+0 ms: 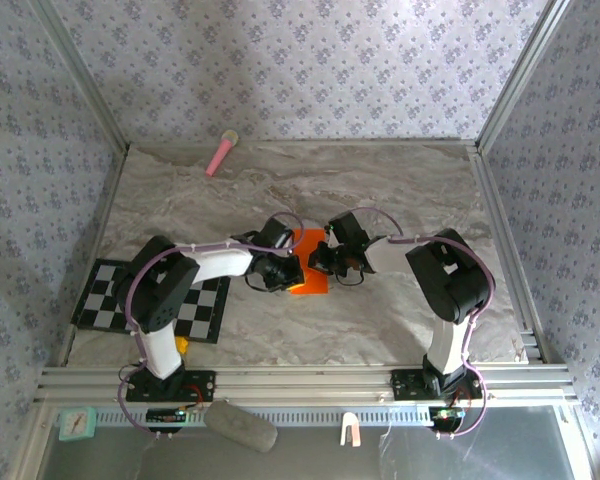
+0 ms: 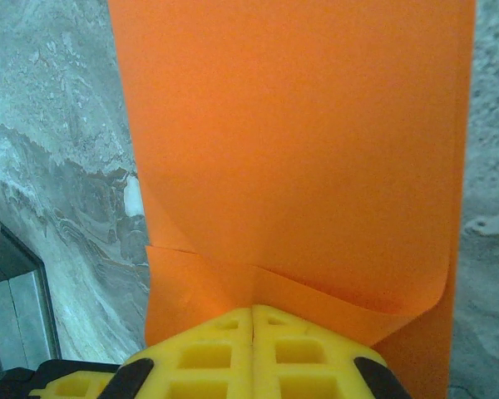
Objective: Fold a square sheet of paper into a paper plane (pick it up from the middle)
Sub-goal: Fold the triangle a second time at the center of the table.
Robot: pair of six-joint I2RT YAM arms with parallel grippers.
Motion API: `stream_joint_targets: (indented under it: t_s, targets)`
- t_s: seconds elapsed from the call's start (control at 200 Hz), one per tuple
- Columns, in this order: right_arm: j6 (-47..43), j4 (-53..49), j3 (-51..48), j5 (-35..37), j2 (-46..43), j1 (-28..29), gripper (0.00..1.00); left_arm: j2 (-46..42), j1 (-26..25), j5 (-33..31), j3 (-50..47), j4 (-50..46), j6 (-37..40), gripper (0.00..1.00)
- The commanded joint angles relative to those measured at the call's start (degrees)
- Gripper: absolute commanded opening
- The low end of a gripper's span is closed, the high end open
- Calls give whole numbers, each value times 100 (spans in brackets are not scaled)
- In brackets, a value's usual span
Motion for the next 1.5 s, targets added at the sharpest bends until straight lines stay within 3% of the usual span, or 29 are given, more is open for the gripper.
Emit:
stream_joint_targets:
  t_s: [0.0,0.53,0.934,1.179,1.499]
  targets:
    - [-27,-810,-188,454,380,-42,1,24,-36,-113,-151,-143,65,11]
    - [-64,-861,-196,453,410,-67,1,-147,-36,-44,-620,-345,39,8]
    - [-94,-875,-194,439,415,-73,1,-908,28,-261,-735,-1276,318,8]
    - [-88,-846,-185,419,384,-45,1,-1221,118,-167,-499,-476,106,9]
    - [-41,-857,-51,253,412,-30,2,-370,132,-157,-94,-108,-117,7]
